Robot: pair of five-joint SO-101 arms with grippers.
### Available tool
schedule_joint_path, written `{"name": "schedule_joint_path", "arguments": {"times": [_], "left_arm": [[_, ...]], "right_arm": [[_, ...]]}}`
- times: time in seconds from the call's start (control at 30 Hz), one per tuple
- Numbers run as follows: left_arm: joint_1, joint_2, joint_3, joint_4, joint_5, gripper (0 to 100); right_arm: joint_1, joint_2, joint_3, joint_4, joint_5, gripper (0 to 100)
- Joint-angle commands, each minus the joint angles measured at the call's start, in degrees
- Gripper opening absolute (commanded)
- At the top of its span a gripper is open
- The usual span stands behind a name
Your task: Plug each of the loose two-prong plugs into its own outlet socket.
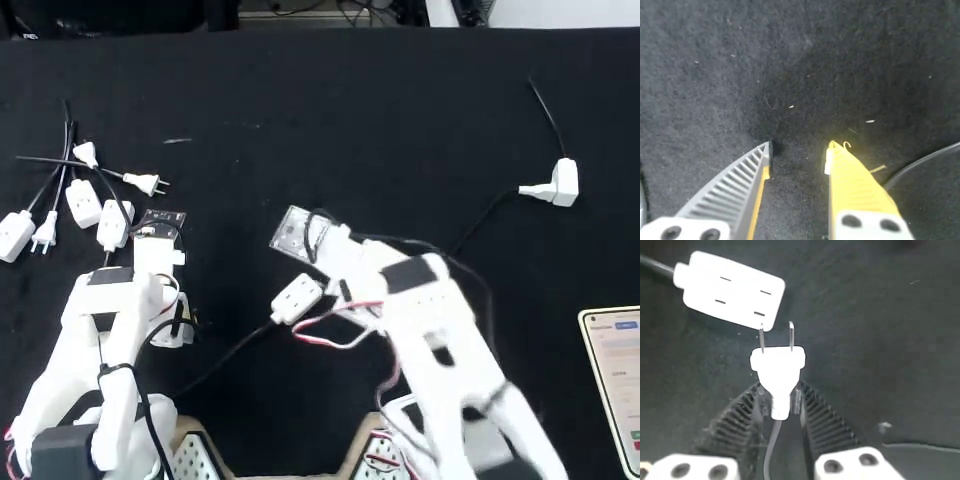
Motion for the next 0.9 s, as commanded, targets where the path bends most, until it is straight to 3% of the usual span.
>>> {"name": "schedule_joint_path", "arguments": {"times": [0.0, 0.2, 0.4, 0.67, 0.87], "left_arm": [[-0.31, 0.00, -2.07, -1.49, 0.09, 18], [-6.11, 0.00, -15.69, 7.03, 3.69, 18], [-11.65, 0.00, -23.96, 7.65, 8.88, 19], [-4.26, 0.00, -25.98, 7.56, 16.88, 19], [0.57, -2.73, -24.04, 2.37, 20.04, 19]], "right_arm": [[-4.48, -11.30, -2.77, 1.49, -1.14, 1.0], [-14.86, -17.36, 3.21, -12.22, -10.20, 1.0], [-20.66, -12.35, 8.40, -31.03, -15.30, 1.0], [-21.19, -2.33, 13.41, -49.14, -24.44, 1.0], [-21.01, 2.68, 15.25, -55.56, -28.84, 1.0]]}}
